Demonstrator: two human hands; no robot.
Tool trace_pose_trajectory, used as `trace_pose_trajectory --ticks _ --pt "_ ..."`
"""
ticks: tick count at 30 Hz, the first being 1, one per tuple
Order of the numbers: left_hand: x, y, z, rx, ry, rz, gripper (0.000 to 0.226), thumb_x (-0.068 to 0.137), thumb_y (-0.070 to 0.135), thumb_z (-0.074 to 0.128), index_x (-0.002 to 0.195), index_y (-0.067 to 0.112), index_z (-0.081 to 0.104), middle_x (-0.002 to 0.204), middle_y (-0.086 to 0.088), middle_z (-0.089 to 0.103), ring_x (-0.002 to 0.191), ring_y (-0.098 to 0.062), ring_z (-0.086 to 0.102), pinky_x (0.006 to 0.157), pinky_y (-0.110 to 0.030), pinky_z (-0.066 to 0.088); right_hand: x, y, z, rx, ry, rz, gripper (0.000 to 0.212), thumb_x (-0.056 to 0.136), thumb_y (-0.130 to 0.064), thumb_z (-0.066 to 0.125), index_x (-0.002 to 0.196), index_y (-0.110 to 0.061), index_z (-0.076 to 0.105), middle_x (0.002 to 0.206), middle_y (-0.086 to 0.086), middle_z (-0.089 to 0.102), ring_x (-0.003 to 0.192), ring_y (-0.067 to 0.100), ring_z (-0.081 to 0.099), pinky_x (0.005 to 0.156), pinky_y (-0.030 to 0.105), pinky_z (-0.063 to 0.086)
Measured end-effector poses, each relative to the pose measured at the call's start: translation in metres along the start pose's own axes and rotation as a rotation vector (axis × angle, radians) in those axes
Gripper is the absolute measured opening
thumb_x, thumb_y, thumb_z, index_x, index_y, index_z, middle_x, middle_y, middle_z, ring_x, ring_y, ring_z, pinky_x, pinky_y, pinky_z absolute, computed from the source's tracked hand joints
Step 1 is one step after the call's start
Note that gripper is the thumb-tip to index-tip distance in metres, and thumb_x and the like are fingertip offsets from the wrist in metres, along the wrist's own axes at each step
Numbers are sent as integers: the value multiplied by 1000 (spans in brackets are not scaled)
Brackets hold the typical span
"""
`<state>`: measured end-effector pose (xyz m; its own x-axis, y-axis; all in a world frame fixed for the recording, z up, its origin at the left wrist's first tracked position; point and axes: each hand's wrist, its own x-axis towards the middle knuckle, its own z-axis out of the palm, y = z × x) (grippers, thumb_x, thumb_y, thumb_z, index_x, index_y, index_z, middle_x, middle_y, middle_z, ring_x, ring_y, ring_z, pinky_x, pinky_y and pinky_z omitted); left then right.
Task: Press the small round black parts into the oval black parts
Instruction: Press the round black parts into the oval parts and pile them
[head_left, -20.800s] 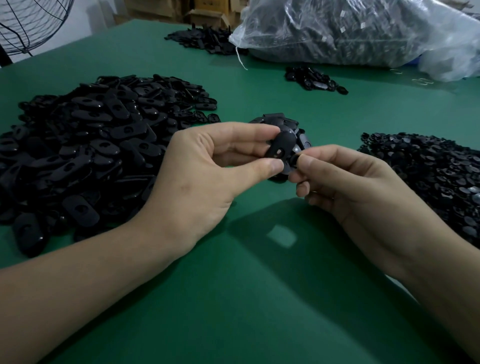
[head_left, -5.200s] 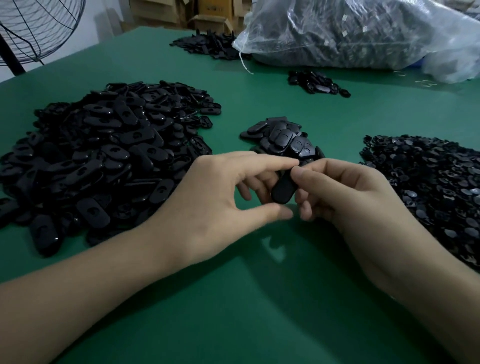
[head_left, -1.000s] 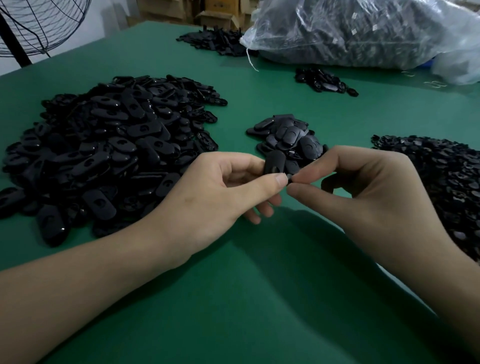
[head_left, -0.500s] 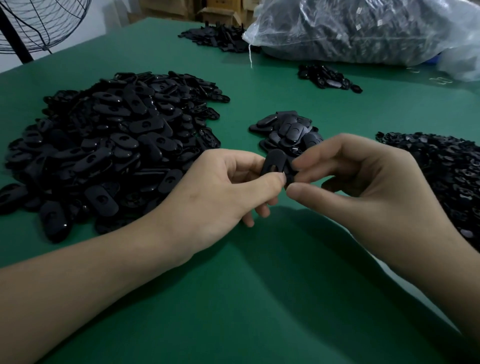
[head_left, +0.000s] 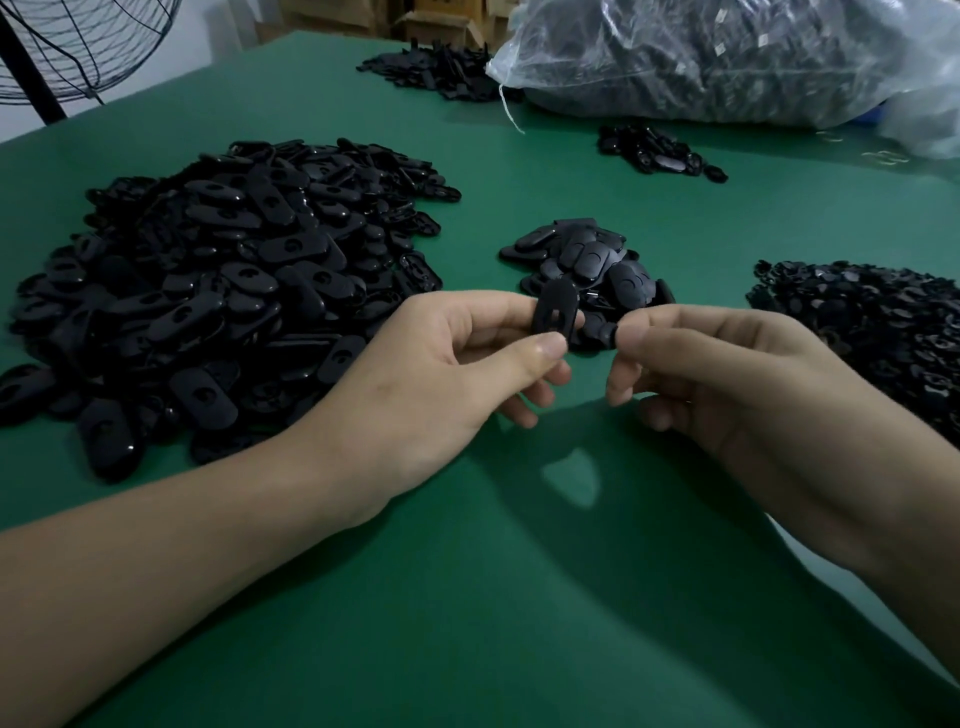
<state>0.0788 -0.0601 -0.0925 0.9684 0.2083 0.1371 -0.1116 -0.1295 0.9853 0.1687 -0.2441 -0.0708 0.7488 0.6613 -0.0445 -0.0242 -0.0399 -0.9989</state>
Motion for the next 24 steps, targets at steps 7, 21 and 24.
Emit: trace_pose_trajectory --ticks 7,21,24 --pt "-1 2 2 -5 -6 25 21 98 6 63 113 14 75 86 0 78 71 -4 69 66 -16 54 3 1 -3 174 -39 62 4 75 -24 79 75 -20 77 78 5 71 72 15 66 57 20 48" --pt "-2 5 2 -32 -45 80 36 92 7 73 124 18 63 85 -4 79 75 -19 78 71 -23 60 0 -2 2 219 33 -54 11 63 -17 75 71 -18 69 72 7 70 69 13 66 55 18 44" --pt "-3 5 3 -19 -50 90 37 92 8 74 125 19 64 84 -3 79 74 -19 78 71 -24 60 0 -2 2 211 43 -57 25 58 -19 77 83 -16 74 74 6 70 70 12 66 56 18 44"
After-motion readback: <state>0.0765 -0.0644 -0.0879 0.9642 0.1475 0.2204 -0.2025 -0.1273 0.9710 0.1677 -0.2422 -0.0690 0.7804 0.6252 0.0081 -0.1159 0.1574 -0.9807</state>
